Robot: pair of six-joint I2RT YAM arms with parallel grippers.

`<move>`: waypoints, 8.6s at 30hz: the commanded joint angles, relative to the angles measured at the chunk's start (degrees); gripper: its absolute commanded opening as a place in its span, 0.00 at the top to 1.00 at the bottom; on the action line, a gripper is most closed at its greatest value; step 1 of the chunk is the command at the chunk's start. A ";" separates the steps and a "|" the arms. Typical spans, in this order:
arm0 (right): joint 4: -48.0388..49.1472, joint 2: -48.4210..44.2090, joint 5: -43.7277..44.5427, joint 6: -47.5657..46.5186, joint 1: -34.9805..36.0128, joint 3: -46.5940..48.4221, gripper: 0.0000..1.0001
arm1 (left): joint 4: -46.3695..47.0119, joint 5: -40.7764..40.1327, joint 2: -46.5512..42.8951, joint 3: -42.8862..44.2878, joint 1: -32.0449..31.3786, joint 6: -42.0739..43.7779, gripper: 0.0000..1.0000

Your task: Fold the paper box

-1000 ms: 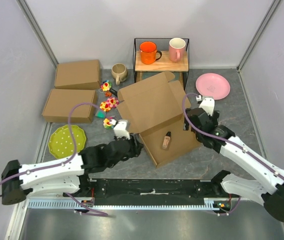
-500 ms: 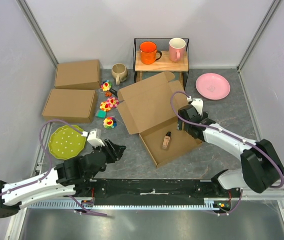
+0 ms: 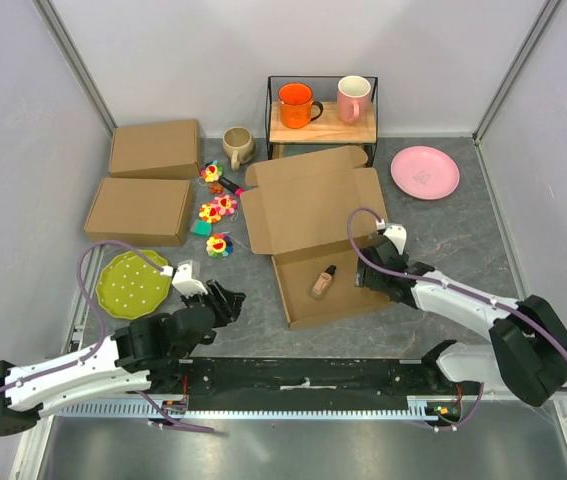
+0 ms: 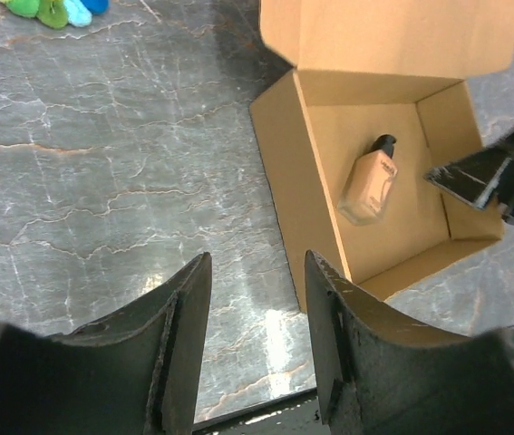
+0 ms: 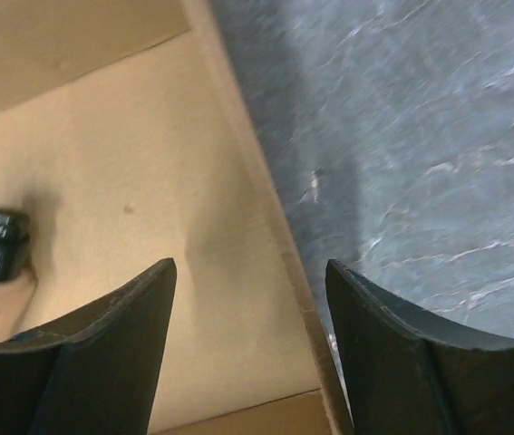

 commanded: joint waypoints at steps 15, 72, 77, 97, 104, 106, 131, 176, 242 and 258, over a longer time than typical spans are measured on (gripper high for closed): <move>-10.54 -17.72 6.96 1.30 7.50 5.12 0.02 | 20.78 0.26 17.23 10.91 13.83 21.38 0.26; -9.67 -20.54 4.44 -7.14 -5.05 21.21 0.02 | 26.41 64.64 58.66 34.95 48.43 57.59 0.98; -8.88 -16.51 0.65 -9.51 -7.44 22.27 0.02 | 28.43 60.42 51.80 30.36 48.34 61.30 0.98; 5.01 -6.40 -11.05 -15.40 -8.85 19.89 0.18 | 40.92 48.30 42.92 19.02 43.33 59.98 0.98; 0.88 -5.51 -12.19 -15.41 -8.85 18.93 0.39 | 43.11 42.66 40.81 17.18 42.89 56.73 0.98; 0.87 -6.56 -12.89 -15.14 -8.85 17.26 0.42 | 44.08 42.22 39.84 15.86 42.72 54.62 0.98; 14.05 -15.62 -9.83 -7.93 -0.76 4.43 0.93 | 72.44 23.85 35.00 -0.40 29.71 41.08 0.97; 18.80 -20.89 -2.35 -22.79 1.09 5.13 0.97 | 63.66 49.60 39.84 10.87 37.53 45.75 0.95; 8.53 -20.63 -3.05 -24.46 1.61 8.11 0.99 | 17.01 56.72 46.69 34.66 39.02 49.35 0.98; -16.00 -10.52 -6.74 -22.34 1.53 24.82 0.56 | 27.56 48.02 41.33 25.26 38.15 51.36 0.98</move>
